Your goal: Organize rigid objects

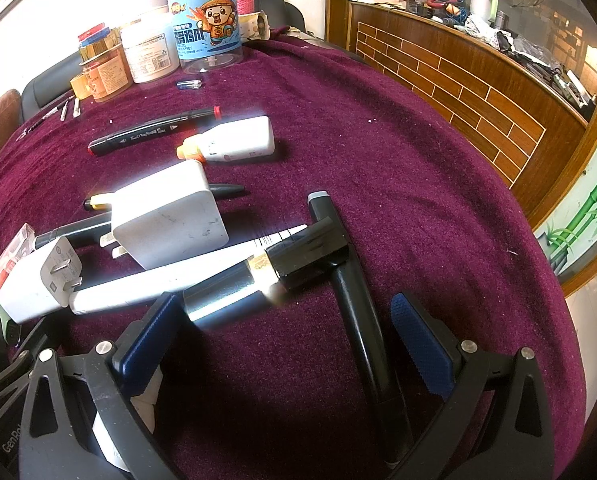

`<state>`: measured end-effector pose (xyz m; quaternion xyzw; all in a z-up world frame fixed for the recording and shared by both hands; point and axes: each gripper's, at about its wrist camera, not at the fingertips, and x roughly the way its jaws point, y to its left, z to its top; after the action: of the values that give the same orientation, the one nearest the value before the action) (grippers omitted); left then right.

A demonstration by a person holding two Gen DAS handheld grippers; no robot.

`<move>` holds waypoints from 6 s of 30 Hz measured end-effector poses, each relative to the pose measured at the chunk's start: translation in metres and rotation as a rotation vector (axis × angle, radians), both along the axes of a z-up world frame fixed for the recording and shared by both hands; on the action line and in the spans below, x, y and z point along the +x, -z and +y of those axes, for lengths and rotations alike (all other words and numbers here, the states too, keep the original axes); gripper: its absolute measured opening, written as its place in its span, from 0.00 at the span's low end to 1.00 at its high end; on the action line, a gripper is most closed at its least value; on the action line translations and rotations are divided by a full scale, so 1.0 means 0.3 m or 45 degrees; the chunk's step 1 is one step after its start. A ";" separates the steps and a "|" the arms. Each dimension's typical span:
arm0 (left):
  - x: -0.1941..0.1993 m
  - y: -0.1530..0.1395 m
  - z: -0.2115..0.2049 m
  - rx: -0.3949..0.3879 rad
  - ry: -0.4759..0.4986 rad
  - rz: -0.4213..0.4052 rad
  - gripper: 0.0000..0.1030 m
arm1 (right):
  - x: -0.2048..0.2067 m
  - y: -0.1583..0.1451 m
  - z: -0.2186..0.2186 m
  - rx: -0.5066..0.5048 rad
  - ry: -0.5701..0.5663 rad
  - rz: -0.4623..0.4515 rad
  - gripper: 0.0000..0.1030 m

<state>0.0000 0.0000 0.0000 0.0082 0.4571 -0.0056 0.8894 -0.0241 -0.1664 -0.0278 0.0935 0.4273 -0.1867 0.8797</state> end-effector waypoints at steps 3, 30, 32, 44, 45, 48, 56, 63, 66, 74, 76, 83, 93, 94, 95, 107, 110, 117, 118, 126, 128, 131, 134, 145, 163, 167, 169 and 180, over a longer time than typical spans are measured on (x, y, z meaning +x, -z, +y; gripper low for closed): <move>-0.001 0.000 0.001 0.000 0.014 0.001 0.99 | -0.009 0.000 0.004 0.004 -0.008 -0.002 1.00; -0.069 -0.004 0.041 0.007 0.228 0.043 0.99 | -0.044 -0.003 0.005 0.033 -0.163 0.063 1.00; -0.069 -0.004 0.039 0.016 0.233 0.046 0.99 | -0.039 -0.003 0.009 0.022 -0.150 0.067 1.00; -0.075 -0.007 0.038 0.023 0.207 0.050 0.99 | -0.044 -0.003 0.004 0.042 -0.205 0.083 1.00; -0.079 -0.008 0.030 0.045 0.208 0.041 0.99 | -0.043 -0.003 0.005 0.038 -0.213 0.088 1.00; -0.094 -0.018 -0.003 0.146 0.209 -0.003 0.99 | -0.045 -0.004 0.002 0.037 -0.255 0.104 1.00; -0.071 -0.006 0.036 0.022 0.184 0.037 0.99 | -0.187 -0.318 -0.041 -0.126 -0.165 -0.363 0.97; -0.055 -0.048 0.109 -0.154 0.153 0.140 0.88 | 0.036 -0.334 -0.084 0.045 -0.181 -0.493 1.00; -0.062 -0.132 0.202 -0.218 0.119 0.077 0.89 | 0.063 -0.215 -0.110 -0.002 -0.126 -0.430 0.99; -0.040 -0.198 0.238 -0.181 0.124 -0.032 0.84 | 0.094 -0.206 -0.117 0.167 -0.216 -0.366 0.96; -0.037 -0.169 0.191 -0.133 0.185 0.025 0.67 | 0.099 -0.204 -0.107 0.146 -0.230 -0.361 0.96; -0.073 -0.130 0.204 -0.216 0.218 0.092 0.59 | 0.092 -0.181 -0.120 0.155 -0.218 -0.333 0.96; -0.069 -0.111 0.171 -0.136 0.192 0.088 0.67 | 0.104 -0.165 -0.143 0.209 -0.198 -0.303 0.96; -0.069 -0.107 0.165 -0.120 0.192 0.082 0.67 | 0.104 -0.165 -0.140 0.204 -0.200 -0.301 0.96; -0.068 -0.103 0.163 -0.114 0.194 0.083 0.67 | 0.105 -0.164 -0.138 0.201 -0.203 -0.299 0.96; -0.042 -0.062 0.126 -0.059 0.207 0.093 0.69 | 0.115 -0.161 -0.120 0.167 -0.215 -0.287 0.96; -0.038 -0.048 0.122 -0.070 0.212 0.111 0.69 | 0.117 -0.159 -0.121 0.162 -0.211 -0.283 0.96; -0.031 -0.041 0.126 -0.077 0.214 0.089 0.67 | 0.121 -0.156 -0.115 0.139 -0.210 -0.279 0.96; -0.033 -0.042 0.128 -0.079 0.218 0.089 0.65 | 0.122 -0.155 -0.114 0.133 -0.209 -0.279 0.96; -0.108 -0.143 0.174 -0.138 0.270 0.039 0.53 | 0.123 -0.160 -0.083 0.022 -0.217 -0.312 0.96; -0.149 -0.192 0.207 -0.142 0.269 0.003 0.53 | 0.119 -0.162 -0.073 -0.020 -0.218 -0.326 0.96; -0.214 -0.258 0.282 -0.167 0.257 -0.038 0.53 | 0.104 -0.170 -0.056 -0.089 -0.205 -0.362 0.96; -0.276 -0.300 0.380 -0.169 0.212 -0.081 0.53 | 0.069 -0.196 -0.019 -0.211 -0.171 -0.420 0.96; -0.344 -0.287 0.626 -0.283 0.078 -0.148 0.53 | 0.059 -0.352 0.306 0.280 -0.651 -0.223 0.97; -0.391 -0.219 0.959 -0.336 -0.092 -0.183 0.53 | 0.386 -0.074 0.642 0.369 -0.456 0.263 0.74; -0.406 -0.220 0.960 -0.333 -0.088 -0.190 0.53 | 0.363 -0.071 0.712 0.097 -0.505 0.278 0.45; -0.414 -0.222 0.960 -0.328 -0.089 -0.195 0.53 | 0.338 -0.089 0.691 0.145 -0.532 0.263 0.26; -0.372 -0.268 0.921 -0.349 -0.035 -0.206 0.53 | 0.152 -0.250 0.586 0.423 -0.630 0.068 0.26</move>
<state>-0.1116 0.2761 0.0804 -0.1191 0.3792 -0.0550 0.9160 0.0214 0.0094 0.0474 0.1244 0.4849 0.1033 0.8595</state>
